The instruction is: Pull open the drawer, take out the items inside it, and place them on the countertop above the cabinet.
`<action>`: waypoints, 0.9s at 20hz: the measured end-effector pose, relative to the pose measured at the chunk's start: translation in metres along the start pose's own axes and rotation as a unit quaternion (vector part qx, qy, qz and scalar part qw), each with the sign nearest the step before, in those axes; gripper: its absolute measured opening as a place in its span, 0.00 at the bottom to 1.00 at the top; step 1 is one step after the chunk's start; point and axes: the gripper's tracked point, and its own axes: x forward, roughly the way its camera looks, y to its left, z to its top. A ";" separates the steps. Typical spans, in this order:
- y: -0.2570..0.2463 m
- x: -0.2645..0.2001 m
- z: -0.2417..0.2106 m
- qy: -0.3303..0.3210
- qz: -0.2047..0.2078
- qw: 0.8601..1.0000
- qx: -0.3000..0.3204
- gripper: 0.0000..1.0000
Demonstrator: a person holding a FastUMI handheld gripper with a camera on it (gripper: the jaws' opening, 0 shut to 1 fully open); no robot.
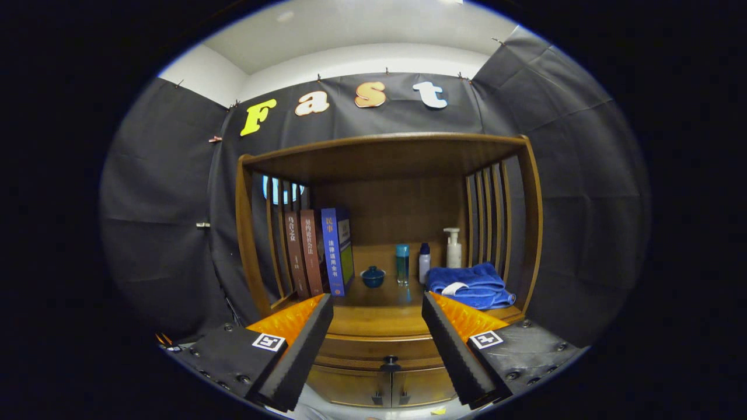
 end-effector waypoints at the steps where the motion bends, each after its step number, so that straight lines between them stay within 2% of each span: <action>1: -0.002 0.008 -0.011 0.009 -0.001 1.000 0.002 0.99; 9: -0.002 0.060 -0.101 0.087 -0.007 0.996 0.016 0.99; 15: -0.008 0.114 -0.186 0.169 -0.010 0.985 0.033 0.99; 18: -0.016 0.121 -0.216 0.198 -0.021 0.980 0.032 0.99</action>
